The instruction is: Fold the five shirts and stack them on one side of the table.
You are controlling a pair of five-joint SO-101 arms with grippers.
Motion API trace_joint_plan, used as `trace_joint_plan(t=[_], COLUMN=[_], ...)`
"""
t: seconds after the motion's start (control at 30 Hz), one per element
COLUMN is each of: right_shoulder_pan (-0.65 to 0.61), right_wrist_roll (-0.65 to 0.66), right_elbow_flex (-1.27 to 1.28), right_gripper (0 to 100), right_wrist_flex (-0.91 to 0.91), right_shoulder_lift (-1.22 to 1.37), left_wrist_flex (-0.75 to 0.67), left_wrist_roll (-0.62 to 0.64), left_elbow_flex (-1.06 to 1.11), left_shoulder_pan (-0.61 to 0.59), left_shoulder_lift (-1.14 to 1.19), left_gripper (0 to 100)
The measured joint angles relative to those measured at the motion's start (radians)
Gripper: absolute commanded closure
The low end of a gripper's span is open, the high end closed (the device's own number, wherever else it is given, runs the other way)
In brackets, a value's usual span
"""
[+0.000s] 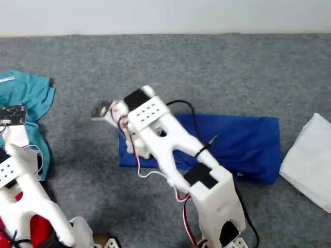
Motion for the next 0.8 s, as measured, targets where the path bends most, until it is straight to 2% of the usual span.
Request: trace_joint_plan(t=[0.17,0.5,0.63,0.8], right_shoulder_pan=[0.018,0.249,0.293,0.278], right_wrist_roll=[0.014,0.226,0.256,0.259], right_elbow_flex=[0.068,-0.003,-0.123,-0.288], right_gripper=[98.5,98.4,98.4,98.4], right_wrist_flex=[-0.074,-0.264,-0.261,-0.150], right_shoulder_lift=[0.040,0.164,0.193,0.193], left_wrist_flex=[0.000,0.000,0.000,0.000], left_wrist_roll=[0.000,0.000,0.000,0.000], left_elbow_flex=[0.000,0.000,0.000,0.000], left_shoulder_pan=[0.000,0.000,0.000,0.000], left_shoulder_lift=[0.000,0.000,0.000,0.000], left_gripper=[100,100,100,100])
